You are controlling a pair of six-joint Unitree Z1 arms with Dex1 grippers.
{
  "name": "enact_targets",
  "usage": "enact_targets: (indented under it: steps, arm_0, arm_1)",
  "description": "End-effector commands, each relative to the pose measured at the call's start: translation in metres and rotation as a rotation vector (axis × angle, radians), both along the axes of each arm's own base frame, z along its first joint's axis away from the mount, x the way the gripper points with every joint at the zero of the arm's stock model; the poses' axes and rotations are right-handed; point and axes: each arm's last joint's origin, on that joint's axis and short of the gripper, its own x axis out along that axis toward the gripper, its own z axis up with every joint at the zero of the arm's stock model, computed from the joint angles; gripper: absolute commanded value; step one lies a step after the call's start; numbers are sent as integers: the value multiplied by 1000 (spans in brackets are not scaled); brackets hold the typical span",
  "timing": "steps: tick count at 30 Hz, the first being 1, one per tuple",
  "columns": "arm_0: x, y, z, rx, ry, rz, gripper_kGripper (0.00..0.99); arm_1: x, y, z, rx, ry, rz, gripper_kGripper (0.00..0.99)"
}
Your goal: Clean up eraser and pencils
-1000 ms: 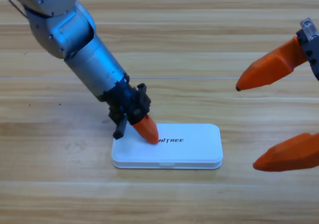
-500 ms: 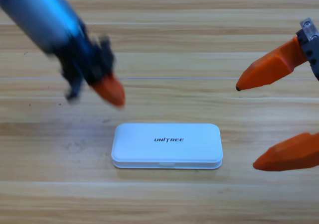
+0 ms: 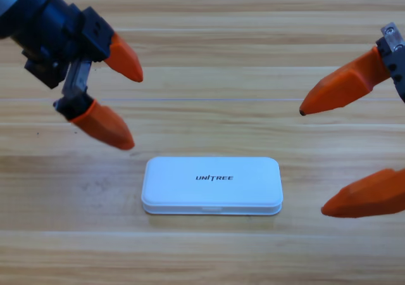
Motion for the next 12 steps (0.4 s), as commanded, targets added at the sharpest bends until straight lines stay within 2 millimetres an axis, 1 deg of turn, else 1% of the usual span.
enact_targets:
  steps: [1,5,7,10,12]
  arm_0:
    - [-3,-3,-10,50,18,31,990]
    - [-4,0,-5,37,-17,67,990]
    - [-4,4,-3,28,-55,115,990]
    - [-6,14,0,-14,-188,271,990]
    - [-13,30,4,-77,-329,420,990]
  arm_1:
    - [7,0,-11,-14,32,-24,989]
    - [7,0,-11,-14,32,-24,989]
    - [7,1,-11,-15,33,-24,989]
    - [8,1,-12,-17,34,-24,989]
    - [8,1,-12,-19,36,-24,989]
